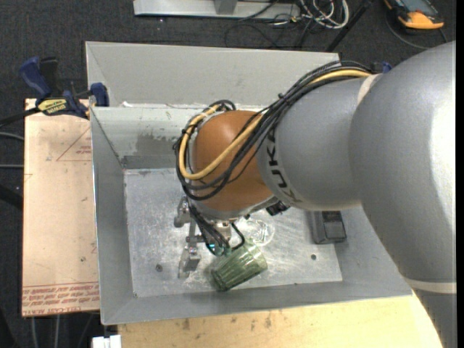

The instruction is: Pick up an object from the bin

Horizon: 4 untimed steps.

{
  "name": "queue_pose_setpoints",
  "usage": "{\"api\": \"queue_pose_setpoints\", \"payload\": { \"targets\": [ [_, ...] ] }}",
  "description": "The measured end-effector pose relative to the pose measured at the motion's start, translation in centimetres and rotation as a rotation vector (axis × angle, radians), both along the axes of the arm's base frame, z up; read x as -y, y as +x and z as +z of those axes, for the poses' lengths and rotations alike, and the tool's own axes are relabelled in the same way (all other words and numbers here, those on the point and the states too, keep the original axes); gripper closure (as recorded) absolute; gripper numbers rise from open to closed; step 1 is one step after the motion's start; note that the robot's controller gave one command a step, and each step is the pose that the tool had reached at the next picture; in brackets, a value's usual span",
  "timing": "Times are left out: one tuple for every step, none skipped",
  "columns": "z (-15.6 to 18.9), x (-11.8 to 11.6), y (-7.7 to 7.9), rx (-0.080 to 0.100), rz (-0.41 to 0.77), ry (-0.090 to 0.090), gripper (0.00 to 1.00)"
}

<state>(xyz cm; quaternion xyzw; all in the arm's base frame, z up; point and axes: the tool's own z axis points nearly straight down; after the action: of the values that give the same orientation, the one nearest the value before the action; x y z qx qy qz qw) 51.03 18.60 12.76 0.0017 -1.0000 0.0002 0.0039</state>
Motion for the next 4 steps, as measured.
{"api": "queue_pose_setpoints", "payload": {
  "targets": [
    [0.4, 0.1, 0.2, 0.007, -0.003, 0.001, 0.0],
    [0.3, 2.9, -0.1, 0.007, 0.075, 0.003, 0.0],
    [0.1, 7.8, -1.2, 0.006, 0.127, 0.001, 0.0],
    [0.1, 9.2, -1.0, 0.007, 0.26, 0.002, 0.0]
  ]
}}
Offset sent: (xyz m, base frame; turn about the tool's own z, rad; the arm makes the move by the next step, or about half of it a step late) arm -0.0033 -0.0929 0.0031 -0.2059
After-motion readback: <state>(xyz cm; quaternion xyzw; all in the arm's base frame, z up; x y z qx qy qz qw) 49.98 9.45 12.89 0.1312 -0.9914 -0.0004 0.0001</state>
